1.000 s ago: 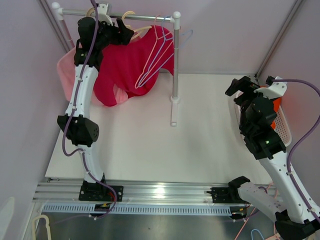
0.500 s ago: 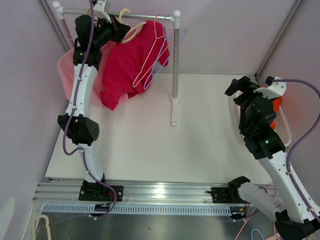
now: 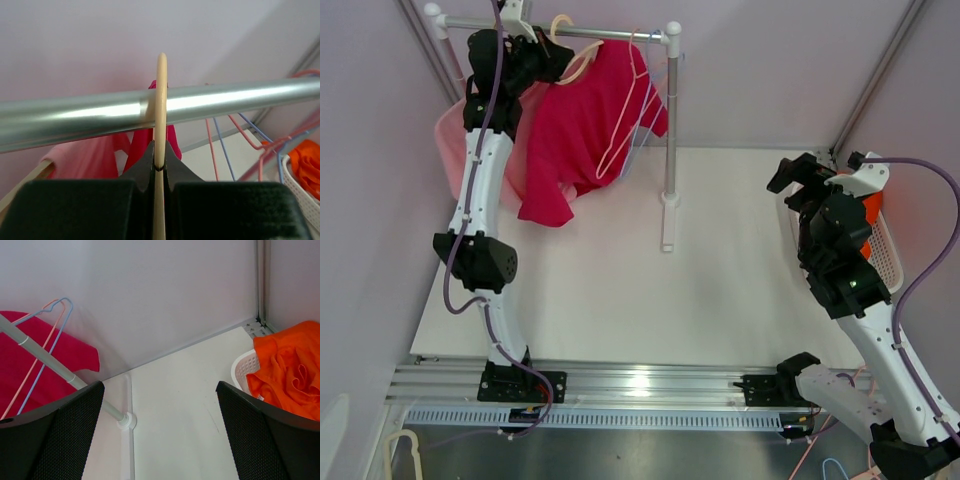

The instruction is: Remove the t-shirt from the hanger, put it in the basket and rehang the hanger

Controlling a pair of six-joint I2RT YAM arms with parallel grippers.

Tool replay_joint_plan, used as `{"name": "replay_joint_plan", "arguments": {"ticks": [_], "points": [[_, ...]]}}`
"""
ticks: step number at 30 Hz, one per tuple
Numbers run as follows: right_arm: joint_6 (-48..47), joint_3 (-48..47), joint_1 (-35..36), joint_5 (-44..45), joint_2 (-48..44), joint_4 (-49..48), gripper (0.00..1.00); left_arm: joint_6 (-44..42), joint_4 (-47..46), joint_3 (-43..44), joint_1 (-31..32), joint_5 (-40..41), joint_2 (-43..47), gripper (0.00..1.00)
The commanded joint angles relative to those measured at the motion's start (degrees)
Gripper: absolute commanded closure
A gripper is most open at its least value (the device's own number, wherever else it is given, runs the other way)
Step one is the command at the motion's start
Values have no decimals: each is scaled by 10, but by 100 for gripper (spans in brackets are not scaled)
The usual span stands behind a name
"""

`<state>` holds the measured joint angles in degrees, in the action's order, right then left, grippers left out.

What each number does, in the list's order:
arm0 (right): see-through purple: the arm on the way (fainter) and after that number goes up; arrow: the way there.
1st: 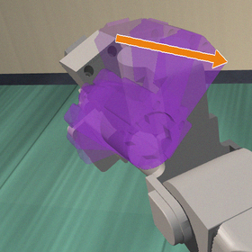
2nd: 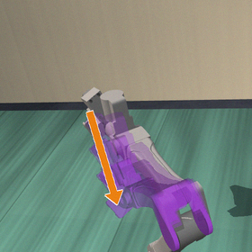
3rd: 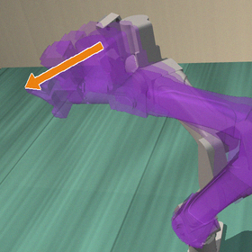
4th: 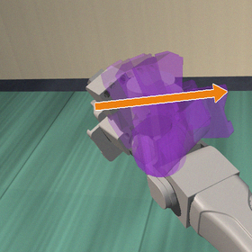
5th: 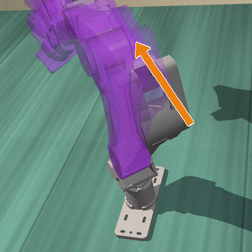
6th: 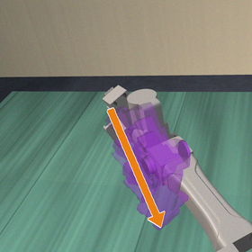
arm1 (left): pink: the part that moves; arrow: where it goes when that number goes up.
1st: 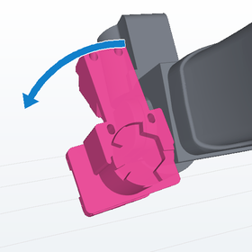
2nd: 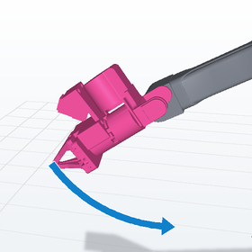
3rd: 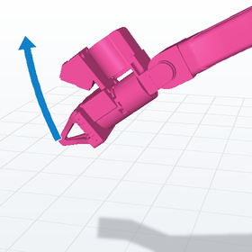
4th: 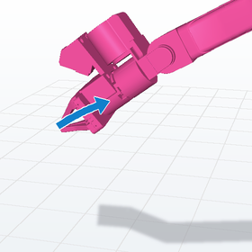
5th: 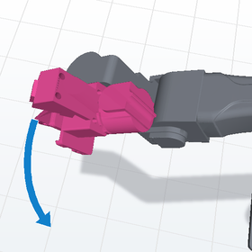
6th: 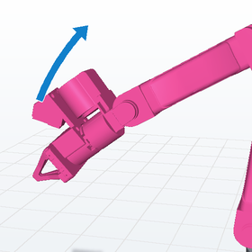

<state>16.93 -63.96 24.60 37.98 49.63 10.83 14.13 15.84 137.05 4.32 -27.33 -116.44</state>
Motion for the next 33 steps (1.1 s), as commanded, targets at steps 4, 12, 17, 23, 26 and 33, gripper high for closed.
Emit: {"name": "replay_joint_plan", "arguments": {"ticks": [4,12,17,23,26,33], "points": [[-95,-50,51,-79,53,10,1,36,7,5,-6,158,126,99],[-214,-85,232,-188,148,-59,0,74,129,-14,-6,215,202,100],[-211,-126,311,-262,219,-63,1,122,156,-99,-2,236,277,99],[-181,-105,396,-393,274,-221,0,110,84,-333,55,367,440,99],[-151,-124,419,-425,319,-269,1,115,78,-397,61,385,491,99],[-102,-155,471,-476,416,-317,1,114,82,-454,68,394,535,99]]}}
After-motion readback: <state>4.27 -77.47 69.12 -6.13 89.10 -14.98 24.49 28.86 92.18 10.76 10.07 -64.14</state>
